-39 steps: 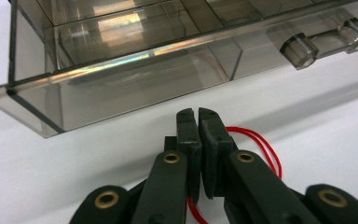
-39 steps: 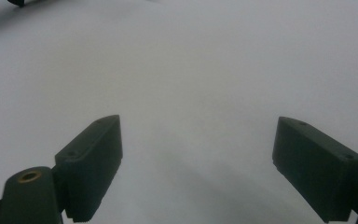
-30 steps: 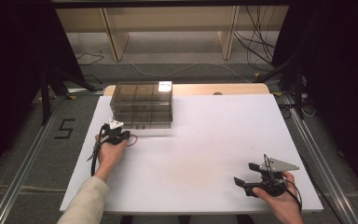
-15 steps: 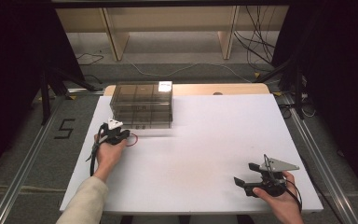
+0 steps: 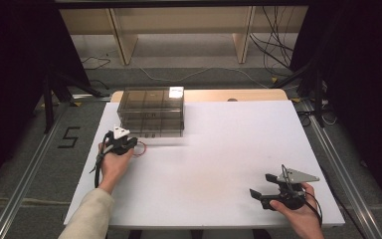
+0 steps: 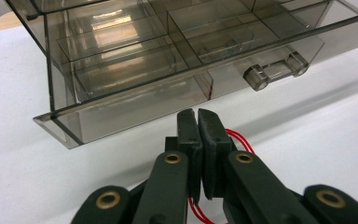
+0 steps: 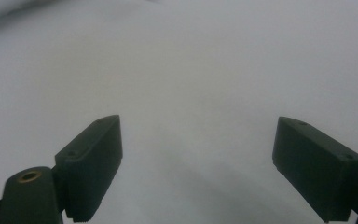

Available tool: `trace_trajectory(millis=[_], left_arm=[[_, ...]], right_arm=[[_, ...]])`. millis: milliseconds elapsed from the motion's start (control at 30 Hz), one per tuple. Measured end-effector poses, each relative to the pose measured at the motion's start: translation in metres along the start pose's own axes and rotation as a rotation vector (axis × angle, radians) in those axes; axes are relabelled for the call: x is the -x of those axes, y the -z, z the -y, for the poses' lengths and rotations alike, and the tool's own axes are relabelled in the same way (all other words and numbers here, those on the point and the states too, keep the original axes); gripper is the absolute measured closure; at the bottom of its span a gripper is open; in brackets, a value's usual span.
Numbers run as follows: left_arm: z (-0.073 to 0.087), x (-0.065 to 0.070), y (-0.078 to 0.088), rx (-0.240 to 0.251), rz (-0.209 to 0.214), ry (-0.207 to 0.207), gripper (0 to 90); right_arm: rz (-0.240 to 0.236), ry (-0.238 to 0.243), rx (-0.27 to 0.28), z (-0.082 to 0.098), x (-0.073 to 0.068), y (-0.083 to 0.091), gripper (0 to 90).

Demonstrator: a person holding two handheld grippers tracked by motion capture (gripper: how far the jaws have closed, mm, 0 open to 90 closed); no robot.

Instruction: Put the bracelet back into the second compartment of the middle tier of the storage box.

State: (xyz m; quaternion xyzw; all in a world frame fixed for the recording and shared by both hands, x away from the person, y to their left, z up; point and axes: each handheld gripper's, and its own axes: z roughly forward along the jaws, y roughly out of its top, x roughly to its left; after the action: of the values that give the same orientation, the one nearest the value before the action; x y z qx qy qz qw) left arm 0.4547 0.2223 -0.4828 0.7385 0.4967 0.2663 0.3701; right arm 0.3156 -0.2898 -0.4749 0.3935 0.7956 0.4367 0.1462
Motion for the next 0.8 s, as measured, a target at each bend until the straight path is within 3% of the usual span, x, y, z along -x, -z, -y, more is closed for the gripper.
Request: trace_trajectory(millis=[800], left_arm=[[-0.010,0.005,0.016,0.051,0.010,-0.009,88.1]], right_arm=[[0.002,0.005,-0.001,0.000,0.000,0.000,16.8]])
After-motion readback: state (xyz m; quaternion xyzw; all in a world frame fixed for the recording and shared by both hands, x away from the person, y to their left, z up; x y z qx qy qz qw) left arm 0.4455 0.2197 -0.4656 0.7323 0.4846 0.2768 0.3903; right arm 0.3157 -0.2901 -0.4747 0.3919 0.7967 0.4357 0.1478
